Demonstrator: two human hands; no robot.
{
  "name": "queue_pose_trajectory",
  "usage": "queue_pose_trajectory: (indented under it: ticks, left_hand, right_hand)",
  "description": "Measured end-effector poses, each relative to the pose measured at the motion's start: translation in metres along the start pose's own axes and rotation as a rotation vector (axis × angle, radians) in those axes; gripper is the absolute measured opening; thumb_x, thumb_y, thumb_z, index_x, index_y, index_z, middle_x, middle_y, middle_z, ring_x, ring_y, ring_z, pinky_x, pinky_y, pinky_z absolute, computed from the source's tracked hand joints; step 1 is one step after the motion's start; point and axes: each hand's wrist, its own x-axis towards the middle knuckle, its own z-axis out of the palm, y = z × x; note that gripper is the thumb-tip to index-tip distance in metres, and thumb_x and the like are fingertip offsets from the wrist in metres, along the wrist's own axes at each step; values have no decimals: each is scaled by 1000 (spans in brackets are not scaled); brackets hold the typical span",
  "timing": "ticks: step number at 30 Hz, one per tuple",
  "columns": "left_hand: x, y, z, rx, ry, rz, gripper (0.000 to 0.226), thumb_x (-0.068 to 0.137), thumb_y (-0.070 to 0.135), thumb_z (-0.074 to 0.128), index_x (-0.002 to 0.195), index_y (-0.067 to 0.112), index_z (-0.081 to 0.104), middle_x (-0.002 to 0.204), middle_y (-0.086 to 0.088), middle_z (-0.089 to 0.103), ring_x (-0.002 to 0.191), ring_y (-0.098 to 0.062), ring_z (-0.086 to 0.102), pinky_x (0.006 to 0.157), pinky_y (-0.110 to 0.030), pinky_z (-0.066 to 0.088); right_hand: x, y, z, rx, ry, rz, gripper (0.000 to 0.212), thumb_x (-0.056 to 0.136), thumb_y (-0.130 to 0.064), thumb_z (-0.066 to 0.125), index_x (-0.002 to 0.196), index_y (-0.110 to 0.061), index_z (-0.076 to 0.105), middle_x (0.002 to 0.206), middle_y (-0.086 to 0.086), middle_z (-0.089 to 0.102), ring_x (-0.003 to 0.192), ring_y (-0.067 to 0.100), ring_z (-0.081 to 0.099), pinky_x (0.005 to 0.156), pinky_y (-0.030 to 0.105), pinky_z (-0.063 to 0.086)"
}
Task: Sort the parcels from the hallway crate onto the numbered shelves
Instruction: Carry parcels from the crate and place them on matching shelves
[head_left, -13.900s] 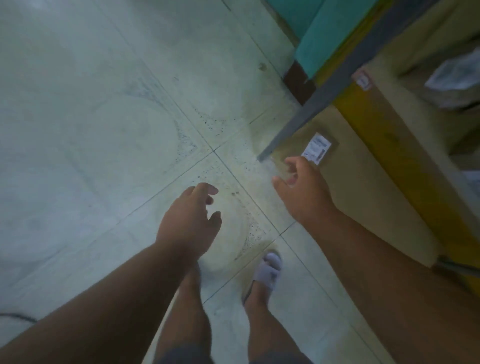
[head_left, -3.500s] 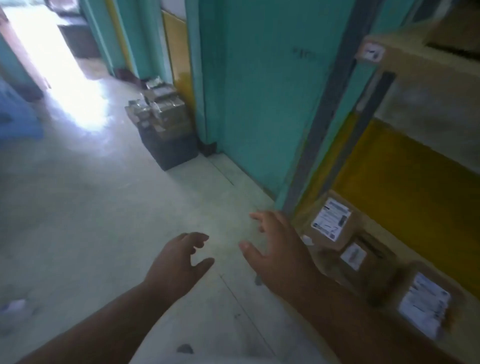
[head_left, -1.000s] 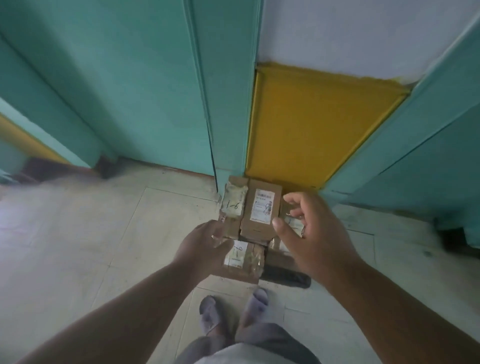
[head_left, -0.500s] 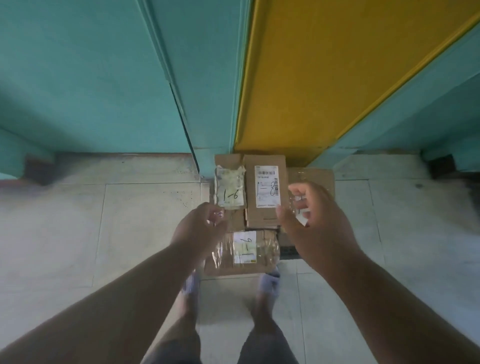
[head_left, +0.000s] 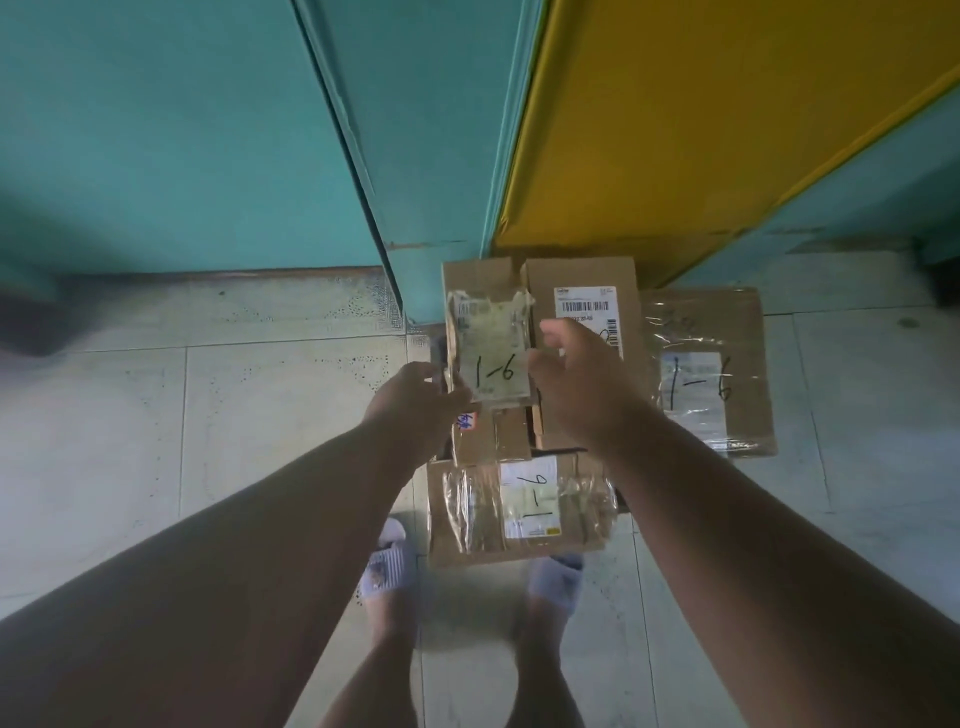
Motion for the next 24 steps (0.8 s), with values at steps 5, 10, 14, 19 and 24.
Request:
queue_pose_trajectory:
  ticks: [5, 10, 14, 19, 24]
  left_hand:
    - [2, -7, 8, -27, 27, 83, 8, 92, 25, 66, 97, 23, 60, 107, 6, 63, 75, -13, 61, 57, -26, 45]
    - [-2, -11, 5, -251, 115, -5, 35, 77, 24, 81, 99, 18, 55, 102, -4, 70, 87, -25, 71, 77, -43, 61]
    - [-7, -17, 7, -608, -76, -85, 47, 82, -5, 73, 123, 6, 52, 109, -14, 72, 87, -27, 76, 90, -45, 58]
    - [-10, -10, 7, -590, -165, -47, 35, 88, -18, 54, 109, 9, 62, 121, -15, 67, 102, -25, 68, 78, -30, 56]
    - [3, -4, 14, -544, -65, -54, 26, 90, -10, 60, 111, 5, 61, 114, -13, 68, 89, -22, 73, 68, -23, 60]
  right_hand:
    - [16, 8, 24, 40, -35, 22, 47, 102, -23, 43, 149, -17, 40, 127, 3, 61, 102, 19, 62, 81, 37, 55]
    - [9, 9, 22, 205, -17, 56, 43, 105, -16, 38, 147, -19, 43, 120, -9, 58, 106, 13, 59, 86, 34, 55]
    - [-4, 26, 10, 228, 39, 28, 39, 104, -20, 44, 142, -23, 49, 121, -12, 57, 100, 4, 58, 73, 17, 46]
    - [-8, 67, -4, -169, 268, 52, 49, 91, -39, 65, 135, -21, 52, 129, 4, 56, 118, 22, 53, 91, 38, 52]
    - [3, 81, -4, -409, 188, 158, 93, 75, -65, 71, 145, -18, 35, 141, 11, 44, 131, 32, 42, 103, 48, 43]
